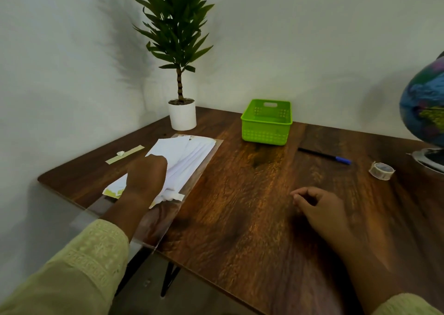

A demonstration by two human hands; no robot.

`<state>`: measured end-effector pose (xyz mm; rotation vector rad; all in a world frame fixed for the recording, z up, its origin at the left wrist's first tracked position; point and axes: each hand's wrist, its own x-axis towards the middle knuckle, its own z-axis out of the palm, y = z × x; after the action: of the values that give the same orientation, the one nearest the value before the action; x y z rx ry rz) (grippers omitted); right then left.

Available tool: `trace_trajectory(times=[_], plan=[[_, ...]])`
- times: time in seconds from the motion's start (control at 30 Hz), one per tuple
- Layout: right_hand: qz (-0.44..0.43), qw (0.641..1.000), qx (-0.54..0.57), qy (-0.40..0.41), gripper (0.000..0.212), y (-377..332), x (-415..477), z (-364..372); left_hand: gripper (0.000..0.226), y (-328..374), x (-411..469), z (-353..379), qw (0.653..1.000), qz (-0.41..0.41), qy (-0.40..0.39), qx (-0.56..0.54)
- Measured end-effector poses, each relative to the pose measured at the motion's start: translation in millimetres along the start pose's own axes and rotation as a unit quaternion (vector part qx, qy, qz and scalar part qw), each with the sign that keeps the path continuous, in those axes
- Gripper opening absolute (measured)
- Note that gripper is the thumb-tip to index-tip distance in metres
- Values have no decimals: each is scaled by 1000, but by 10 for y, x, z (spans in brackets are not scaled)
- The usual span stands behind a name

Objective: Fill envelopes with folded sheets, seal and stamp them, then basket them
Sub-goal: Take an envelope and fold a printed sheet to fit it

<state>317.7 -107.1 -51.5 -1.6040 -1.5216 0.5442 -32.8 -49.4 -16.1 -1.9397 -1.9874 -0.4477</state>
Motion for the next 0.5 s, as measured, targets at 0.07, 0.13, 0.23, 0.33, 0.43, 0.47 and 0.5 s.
trace_trajectory(times=[0.07, 0.13, 0.23, 0.33, 0.43, 0.47, 0.5], plan=[[-11, 1000, -13, -8, 16, -9, -2, 8, 19, -17, 1, -38, 998, 4, 33, -47], [-17, 1000, -18, -18, 17, -14, -3, 13, 22, -14, -12, -78, 997, -1, 39, -70], [-19, 999, -23, -24, 18, -15, 4, 10, 21, 32, -28, -136, 994, -24, 38, -99], [-18, 999, -24, -24, 21, -18, 10, 8, 24, 113, -39, -208, 992, -38, 58, -101], [-17, 999, -22, -25, 21, -18, 11, 0, 28, 227, -12, -314, 981, -25, 92, -167], [-16, 999, -21, -25, 20, -19, 13, -4, 26, 272, 8, -354, 977, -16, 101, -189], [-14, 999, -20, -26, 20, -16, 13, -10, 23, 323, 33, -392, 973, -3, 108, -205]])
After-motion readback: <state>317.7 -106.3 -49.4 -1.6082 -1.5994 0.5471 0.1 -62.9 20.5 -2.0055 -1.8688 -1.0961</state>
